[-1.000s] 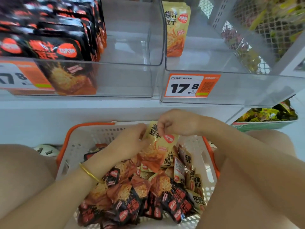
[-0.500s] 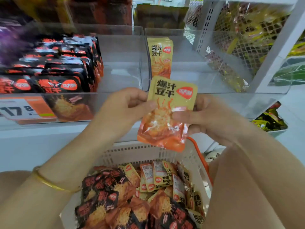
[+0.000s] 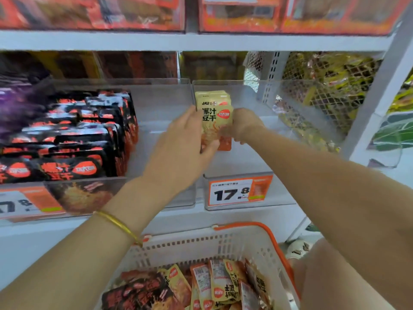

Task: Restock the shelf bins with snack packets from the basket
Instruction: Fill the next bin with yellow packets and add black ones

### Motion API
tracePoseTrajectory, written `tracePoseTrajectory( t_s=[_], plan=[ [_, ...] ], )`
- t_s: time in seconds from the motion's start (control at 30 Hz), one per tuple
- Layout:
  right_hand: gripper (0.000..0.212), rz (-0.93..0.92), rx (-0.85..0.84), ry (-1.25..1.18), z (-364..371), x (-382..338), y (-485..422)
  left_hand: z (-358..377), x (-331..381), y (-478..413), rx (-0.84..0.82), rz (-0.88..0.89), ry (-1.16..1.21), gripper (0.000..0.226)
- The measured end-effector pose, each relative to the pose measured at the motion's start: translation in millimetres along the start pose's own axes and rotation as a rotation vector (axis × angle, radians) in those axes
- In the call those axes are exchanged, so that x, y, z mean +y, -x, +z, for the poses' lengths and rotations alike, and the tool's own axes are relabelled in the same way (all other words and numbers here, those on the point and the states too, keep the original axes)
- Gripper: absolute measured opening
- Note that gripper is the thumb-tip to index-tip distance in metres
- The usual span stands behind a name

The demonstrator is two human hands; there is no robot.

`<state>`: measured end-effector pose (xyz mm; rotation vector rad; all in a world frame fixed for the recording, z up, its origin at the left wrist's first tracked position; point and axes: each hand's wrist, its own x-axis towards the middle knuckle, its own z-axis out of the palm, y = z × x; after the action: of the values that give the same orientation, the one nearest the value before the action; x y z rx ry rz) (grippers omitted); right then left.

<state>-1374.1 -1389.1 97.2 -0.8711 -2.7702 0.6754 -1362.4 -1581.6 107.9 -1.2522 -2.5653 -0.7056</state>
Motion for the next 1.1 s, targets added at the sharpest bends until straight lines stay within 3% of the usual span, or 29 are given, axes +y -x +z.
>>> tracePoseTrajectory(
  t_s=[0.13,0.33,0.57,0.7,0.8,0.87,0.93,1.03,1.1],
  plan=[
    [0.019,0.07,0.039,-0.104,11.1,2.1,-15.6,0.3,0.0,2.9,0.035,0.009,0.022,0.069],
    [0.024,0.146,-0.009,-0.318,18.7,0.9,-23.5,1.4,-0.9,2.5,0.045,0.022,0.066,0.066],
    [0.033,0.199,-0.067,-0.319,7.0,-3.5,-10.2,-0.5,1.2,5.1,0.029,-0.001,0.096,0.065],
    [0.029,0.104,-0.026,-0.265,-23.5,-16.7,21.4,-10.1,4.5,21.5,0.183,0.051,0.145,0.057],
    [0.027,-0.08,0.004,-0.412,-60.9,-20.3,99.6,-12.0,4.8,64.3,0.336,0.172,0.223,0.036],
    [0.018,-0.157,-0.166,-0.516,-69.0,-15.4,157.9,-0.2,0.8,96.8,0.274,0.208,0.211,0.029],
    [0.009,-0.109,-0.441,-0.425,-41.3,0.2,189.1,20.9,-7.2,121.8,0.135,0.202,0.187,0.027],
    [0.008,0.002,-0.764,-0.045,36.7,11.7,186.1,54.3,-19.7,140.5,-0.095,0.142,0.156,0.029],
    [0.01,0.005,-0.828,0.196,96.9,30.3,166.6,70.7,-24.0,144.6,-0.191,0.083,0.157,0.032]
  ],
)
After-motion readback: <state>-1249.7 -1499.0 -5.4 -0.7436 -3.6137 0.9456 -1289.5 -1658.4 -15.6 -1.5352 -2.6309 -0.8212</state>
